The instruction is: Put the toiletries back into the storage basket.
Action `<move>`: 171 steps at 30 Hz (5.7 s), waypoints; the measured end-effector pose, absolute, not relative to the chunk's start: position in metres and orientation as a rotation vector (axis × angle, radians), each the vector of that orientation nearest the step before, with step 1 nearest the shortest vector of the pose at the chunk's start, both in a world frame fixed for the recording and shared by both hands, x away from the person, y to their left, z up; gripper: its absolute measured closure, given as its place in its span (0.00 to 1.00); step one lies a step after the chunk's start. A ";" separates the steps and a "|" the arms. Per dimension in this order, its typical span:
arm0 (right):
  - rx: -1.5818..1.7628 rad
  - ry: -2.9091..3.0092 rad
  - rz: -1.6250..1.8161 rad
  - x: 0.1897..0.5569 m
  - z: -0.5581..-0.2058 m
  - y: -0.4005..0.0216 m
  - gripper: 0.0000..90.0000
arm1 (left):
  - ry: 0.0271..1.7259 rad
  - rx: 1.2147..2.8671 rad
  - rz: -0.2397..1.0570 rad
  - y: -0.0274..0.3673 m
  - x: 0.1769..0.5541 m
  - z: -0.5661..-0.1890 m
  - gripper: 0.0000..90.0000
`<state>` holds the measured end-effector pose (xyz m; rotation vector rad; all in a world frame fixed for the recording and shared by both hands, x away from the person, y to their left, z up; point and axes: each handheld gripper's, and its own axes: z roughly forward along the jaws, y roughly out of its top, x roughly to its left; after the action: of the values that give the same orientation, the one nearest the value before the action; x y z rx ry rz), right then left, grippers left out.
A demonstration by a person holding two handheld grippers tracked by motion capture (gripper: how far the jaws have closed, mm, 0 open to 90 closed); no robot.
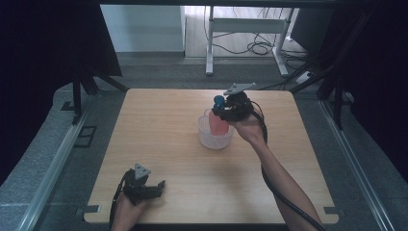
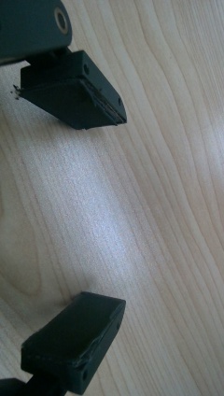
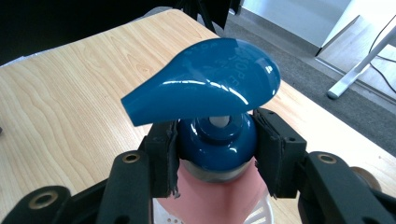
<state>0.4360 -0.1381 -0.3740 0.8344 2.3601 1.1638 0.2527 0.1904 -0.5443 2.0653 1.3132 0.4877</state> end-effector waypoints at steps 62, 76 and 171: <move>0.897 2.462 1.161 0.446 -0.439 -0.138 0.49 | 1.308 2.070 0.487 0.190 0.253 -0.544 0.12; 0.873 2.449 1.188 0.443 -0.433 -0.142 0.28 | 1.309 2.067 0.487 0.190 0.253 -0.544 0.12; 0.759 2.460 1.118 0.363 -0.422 -0.181 0.08 | 1.309 2.067 0.490 0.189 0.253 -0.544 0.12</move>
<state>0.3634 -0.1809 -0.4216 0.7590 2.4599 1.1184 0.2529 0.1887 -0.5443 2.0674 1.3094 0.4903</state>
